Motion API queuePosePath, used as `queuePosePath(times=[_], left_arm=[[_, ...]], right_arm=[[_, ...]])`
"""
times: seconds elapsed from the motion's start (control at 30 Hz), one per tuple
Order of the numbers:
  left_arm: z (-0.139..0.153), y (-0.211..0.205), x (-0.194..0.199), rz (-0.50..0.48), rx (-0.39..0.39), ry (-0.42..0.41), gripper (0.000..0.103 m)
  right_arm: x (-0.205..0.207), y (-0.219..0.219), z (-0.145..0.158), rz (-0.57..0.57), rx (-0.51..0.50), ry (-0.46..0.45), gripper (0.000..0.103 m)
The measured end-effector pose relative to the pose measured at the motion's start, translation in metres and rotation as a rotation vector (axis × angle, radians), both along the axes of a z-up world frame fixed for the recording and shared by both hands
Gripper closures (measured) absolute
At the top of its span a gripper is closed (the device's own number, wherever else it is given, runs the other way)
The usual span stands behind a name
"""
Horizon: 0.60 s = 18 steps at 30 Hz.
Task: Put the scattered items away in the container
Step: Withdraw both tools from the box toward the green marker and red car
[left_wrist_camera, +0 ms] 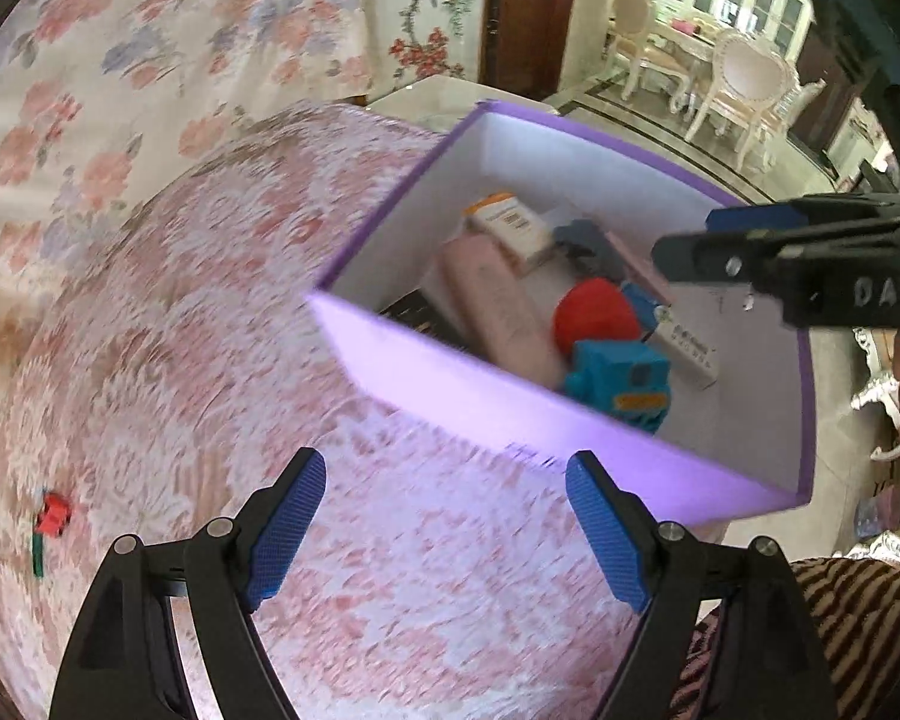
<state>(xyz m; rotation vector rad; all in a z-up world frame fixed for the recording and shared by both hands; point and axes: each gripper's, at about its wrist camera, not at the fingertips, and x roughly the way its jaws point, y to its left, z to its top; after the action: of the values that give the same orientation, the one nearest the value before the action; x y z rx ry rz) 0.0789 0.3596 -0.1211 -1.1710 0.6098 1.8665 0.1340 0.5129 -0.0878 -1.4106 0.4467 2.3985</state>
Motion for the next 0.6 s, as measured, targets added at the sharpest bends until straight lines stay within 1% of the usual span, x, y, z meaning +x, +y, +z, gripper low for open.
queuePosePath(times=[0.17,0.3,0.47,0.6], left_arm=[[-0.003,-0.037,-0.015,0.069,0.003,-0.021,0.020],[-0.010,-0.069,-0.028,0.121,-0.009,-0.036,0.020],[-0.020,-0.114,-0.043,0.186,-0.037,-0.048,0.020],[-0.029,-0.148,-0.055,0.229,-0.068,-0.054,0.020]], right_arm=[[-0.019,-0.032,0.019,0.028,0.019,0.074,0.033],[-0.040,-0.063,0.026,0.087,0.025,0.102,0.032],[-0.072,-0.109,0.019,0.192,0.006,0.093,0.032],[-0.101,-0.151,0.001,0.271,-0.024,0.044,0.032]])
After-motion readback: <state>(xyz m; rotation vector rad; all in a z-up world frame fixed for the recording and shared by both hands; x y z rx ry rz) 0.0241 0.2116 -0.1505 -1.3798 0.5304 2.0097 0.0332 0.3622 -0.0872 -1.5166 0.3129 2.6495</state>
